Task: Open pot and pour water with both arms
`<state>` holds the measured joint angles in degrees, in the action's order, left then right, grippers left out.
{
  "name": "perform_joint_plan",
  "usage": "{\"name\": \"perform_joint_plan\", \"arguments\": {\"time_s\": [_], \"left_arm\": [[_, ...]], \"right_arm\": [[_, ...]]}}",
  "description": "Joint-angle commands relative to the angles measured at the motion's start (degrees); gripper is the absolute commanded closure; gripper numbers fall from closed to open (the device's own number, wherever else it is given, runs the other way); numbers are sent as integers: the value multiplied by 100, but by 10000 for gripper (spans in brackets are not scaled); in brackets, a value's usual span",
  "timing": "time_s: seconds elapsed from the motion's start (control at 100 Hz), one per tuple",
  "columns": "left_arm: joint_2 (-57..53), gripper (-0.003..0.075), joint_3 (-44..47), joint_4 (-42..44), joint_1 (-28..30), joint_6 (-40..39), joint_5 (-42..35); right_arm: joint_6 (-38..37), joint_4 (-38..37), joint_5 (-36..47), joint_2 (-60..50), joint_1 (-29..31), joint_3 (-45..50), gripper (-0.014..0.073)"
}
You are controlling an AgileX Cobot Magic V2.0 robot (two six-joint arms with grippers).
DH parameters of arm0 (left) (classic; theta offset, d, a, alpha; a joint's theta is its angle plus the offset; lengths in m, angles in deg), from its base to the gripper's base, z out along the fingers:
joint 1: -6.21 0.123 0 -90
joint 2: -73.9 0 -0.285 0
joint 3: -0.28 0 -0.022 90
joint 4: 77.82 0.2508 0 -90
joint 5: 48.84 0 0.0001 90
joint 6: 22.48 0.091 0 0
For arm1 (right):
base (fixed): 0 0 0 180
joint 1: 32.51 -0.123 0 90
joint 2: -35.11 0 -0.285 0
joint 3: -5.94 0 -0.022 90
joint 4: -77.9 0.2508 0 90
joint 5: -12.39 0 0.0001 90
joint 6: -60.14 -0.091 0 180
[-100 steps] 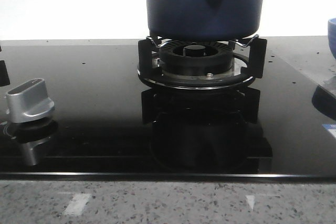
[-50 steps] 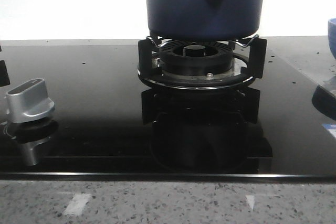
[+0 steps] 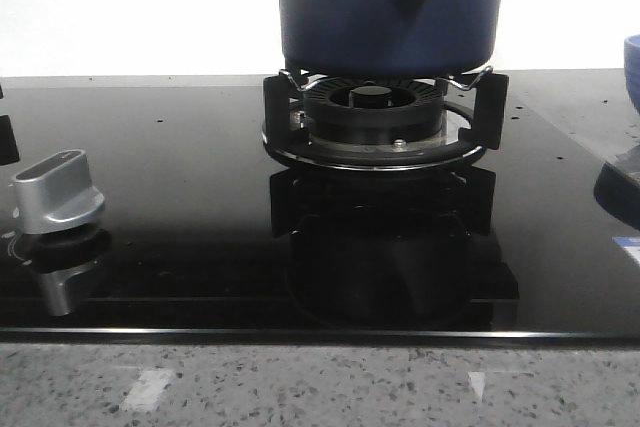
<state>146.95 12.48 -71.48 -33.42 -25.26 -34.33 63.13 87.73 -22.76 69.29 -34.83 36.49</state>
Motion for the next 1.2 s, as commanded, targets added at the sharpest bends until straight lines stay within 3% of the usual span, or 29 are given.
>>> {"name": "perform_joint_plan", "arguments": {"time_s": [0.0,0.18,0.42,1.19], "left_arm": [[-824,741,482,9,45,-32,-475],[-2350,741,1833,9,45,-32,-470],[-3647,741,3017,130,70,-32,-426],[-3786,740,3190,255,70,-32,-477]], "right_arm": [[200,38,1088,-510,-29,474,664],[239,28,2135,-1771,-29,1723,664],[239,28,2255,-2639,-29,2562,664],[239,28,2255,-2657,-29,2618,664]]}}
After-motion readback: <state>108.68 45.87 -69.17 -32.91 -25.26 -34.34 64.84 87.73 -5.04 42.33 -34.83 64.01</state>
